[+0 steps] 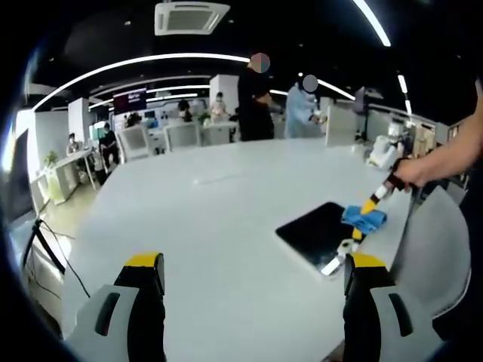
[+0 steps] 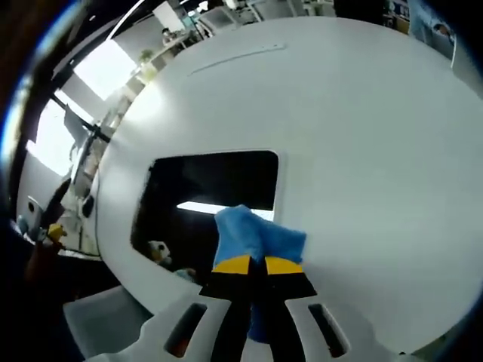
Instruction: Wipe the mirror surface with the cleaning cloth until all visible marks leave the cleaned area.
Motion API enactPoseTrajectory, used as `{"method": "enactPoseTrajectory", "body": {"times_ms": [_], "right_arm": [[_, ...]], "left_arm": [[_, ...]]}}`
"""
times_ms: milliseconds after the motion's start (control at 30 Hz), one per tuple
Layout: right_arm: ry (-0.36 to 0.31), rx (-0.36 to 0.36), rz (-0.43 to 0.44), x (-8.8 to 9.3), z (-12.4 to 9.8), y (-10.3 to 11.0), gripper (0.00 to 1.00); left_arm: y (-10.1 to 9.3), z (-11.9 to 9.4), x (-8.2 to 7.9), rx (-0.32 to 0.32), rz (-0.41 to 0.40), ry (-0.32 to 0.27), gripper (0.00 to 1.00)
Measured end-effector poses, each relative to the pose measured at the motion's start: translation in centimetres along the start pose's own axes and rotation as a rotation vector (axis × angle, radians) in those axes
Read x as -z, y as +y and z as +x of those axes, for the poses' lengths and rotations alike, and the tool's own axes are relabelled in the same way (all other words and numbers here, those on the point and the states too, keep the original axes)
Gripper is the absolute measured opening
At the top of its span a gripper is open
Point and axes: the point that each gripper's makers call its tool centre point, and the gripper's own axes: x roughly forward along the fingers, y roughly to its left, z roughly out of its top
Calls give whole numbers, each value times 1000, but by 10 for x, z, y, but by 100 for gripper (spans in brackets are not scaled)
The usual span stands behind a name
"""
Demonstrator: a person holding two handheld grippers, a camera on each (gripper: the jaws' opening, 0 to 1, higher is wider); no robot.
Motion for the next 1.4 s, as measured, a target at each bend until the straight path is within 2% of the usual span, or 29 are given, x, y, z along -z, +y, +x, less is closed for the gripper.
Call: {"method": "enactPoseTrajectory", "body": {"times_ms": [367, 500, 1000, 1133, 1400], "right_arm": [[2, -20, 1, -2, 8, 18, 0], [1, -30, 5, -3, 12, 27, 0], [26, -57, -33, -10, 33, 66, 0], [30, -56, -26, -12, 38, 76, 0], [39, -75, -67, -13, 47, 104, 0]], "left_arm": [[3, 0, 1, 0, 2, 10, 100], [2, 0, 7, 4, 21, 42, 100], [7, -4, 8, -15, -12, 19, 100], [11, -6, 13, -20, -14, 24, 100], [10, -3, 12, -8, -4, 23, 100]]}}
